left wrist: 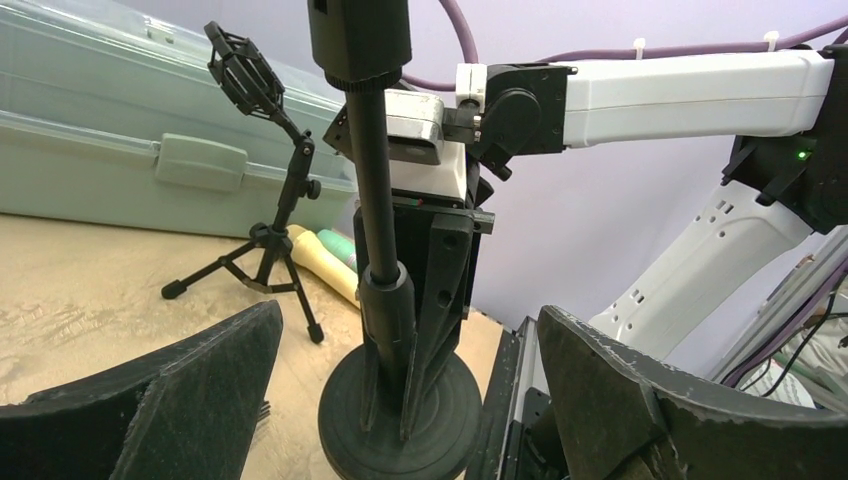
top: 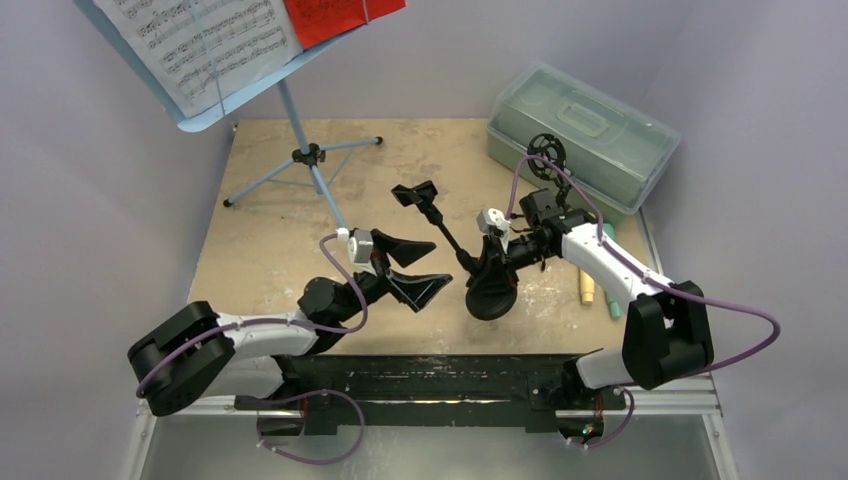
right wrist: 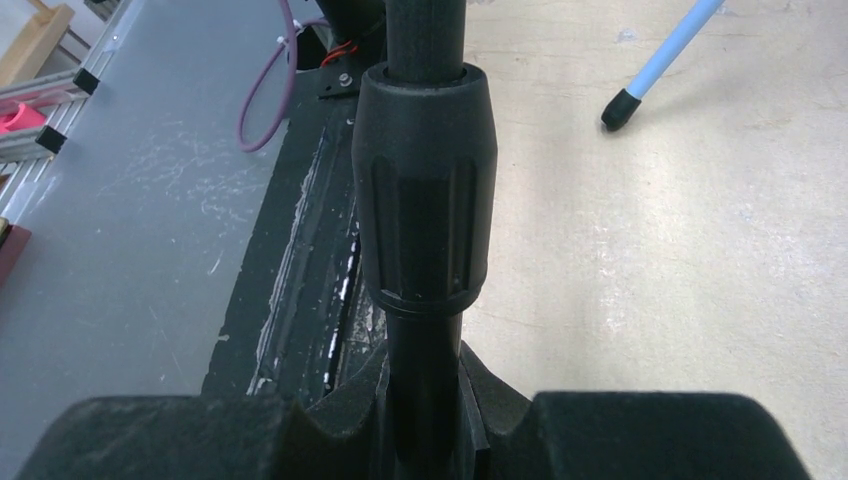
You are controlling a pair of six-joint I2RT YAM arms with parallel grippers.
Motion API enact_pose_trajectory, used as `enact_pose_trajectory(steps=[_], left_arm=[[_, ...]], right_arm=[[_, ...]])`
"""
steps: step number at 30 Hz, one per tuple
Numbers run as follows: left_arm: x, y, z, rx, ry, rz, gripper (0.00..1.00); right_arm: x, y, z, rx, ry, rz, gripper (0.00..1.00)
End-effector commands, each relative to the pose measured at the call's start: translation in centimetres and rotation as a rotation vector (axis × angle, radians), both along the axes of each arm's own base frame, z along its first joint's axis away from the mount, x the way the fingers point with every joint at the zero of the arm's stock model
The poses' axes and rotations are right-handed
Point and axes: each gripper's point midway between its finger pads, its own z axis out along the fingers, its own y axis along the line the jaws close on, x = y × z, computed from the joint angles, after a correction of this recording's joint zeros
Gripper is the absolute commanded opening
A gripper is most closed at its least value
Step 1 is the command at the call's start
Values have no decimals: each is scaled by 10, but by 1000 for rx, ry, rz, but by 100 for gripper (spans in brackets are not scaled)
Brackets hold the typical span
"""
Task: Pack up the instrument practice props
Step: Unscrew the knob on the microphone stand.
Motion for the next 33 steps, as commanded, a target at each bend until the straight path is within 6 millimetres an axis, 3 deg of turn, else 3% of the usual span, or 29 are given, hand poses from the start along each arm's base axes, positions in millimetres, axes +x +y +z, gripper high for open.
enact_pose_trajectory(steps=[1,8,20,27,33], left_arm=[[0,4,14,-52,-70,13,100],[-8,11,19,-147,-151,7,97],[1,-7,16,-132,-159,-16,95],[4,-19,19,-135,-166,-47,82],[6,-23,32,-173,-163,-58,80]], right_arm=[[3,8,26,95,-45,36,0],[2,8,25,97,-44,42,0],[0,7,24,100,-48,55,0],[-1,7,24,102,-53,61,0],[0,7,23,101,-50,62,0]])
